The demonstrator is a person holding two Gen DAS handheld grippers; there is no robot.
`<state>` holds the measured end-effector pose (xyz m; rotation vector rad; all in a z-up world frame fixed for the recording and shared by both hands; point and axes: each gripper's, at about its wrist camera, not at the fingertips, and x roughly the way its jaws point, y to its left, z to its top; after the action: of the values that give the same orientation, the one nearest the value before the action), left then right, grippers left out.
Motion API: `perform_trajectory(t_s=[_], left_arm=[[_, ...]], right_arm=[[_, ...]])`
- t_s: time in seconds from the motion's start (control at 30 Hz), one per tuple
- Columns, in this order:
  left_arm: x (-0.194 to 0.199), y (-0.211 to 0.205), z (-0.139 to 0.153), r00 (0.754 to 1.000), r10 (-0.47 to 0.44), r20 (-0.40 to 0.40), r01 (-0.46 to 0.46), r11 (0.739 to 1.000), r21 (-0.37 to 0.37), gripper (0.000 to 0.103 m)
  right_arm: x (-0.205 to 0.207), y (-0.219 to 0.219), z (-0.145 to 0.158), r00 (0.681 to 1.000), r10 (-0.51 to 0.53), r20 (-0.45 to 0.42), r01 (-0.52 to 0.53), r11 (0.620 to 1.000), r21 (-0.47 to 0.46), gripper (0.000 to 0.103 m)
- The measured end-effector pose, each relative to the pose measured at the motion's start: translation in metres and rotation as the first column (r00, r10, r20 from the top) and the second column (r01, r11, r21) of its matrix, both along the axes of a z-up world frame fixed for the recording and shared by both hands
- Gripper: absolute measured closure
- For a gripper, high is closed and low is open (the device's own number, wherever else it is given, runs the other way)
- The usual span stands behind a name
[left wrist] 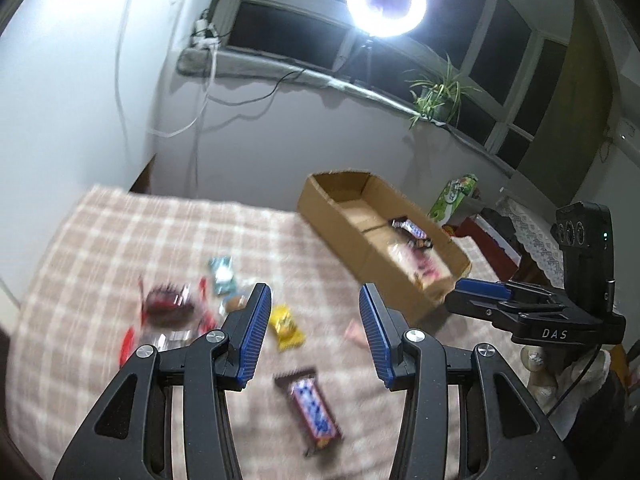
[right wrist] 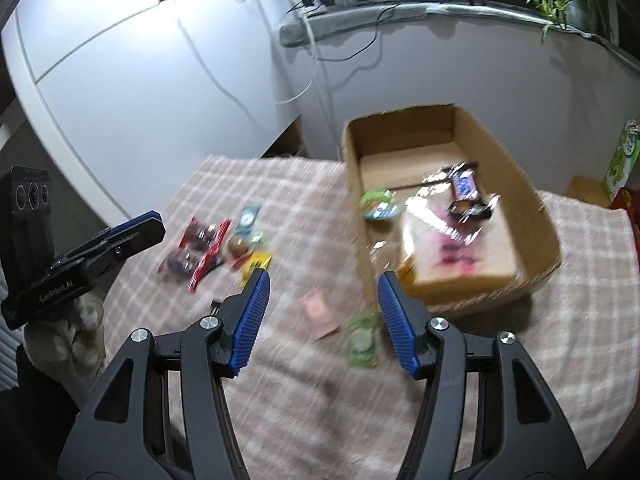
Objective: Organize snacks
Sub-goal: 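Grasp the blue-labelled chocolate bar with the left tool while the right tool grasps the pink candy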
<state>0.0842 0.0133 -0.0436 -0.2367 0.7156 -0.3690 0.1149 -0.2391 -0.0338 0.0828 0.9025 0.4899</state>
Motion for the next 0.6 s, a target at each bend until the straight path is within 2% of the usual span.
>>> perform_trajectory(t_s=[0.27, 0.37, 0.6], left_arm=[[-0.027, -0.004, -0.03, 0.997, -0.021, -0.074, 0.022, 1.0, 0.002, 0.058], [-0.031, -0.011, -0.043, 0.995, -0.037, -0.097, 0.039, 0.999, 0.014, 0.058], [-0.03, -0.022, -0.063, 0.989, -0.046, -0.141, 0.049, 0.999, 0.017, 0.058]], right_arm=[[-0.019, 0.019, -0.035, 0.997, 0.037, -0.064, -0.04, 0.998, -0.052, 0.045], [-0.015, 0.029, -0.047, 0.994, 0.057, -0.089, -0.064, 0.996, -0.068, 0.056], [0.002, 0.052, -0.068, 0.994, 0.066, -0.092, -0.08, 0.985, -0.152, 0.063]])
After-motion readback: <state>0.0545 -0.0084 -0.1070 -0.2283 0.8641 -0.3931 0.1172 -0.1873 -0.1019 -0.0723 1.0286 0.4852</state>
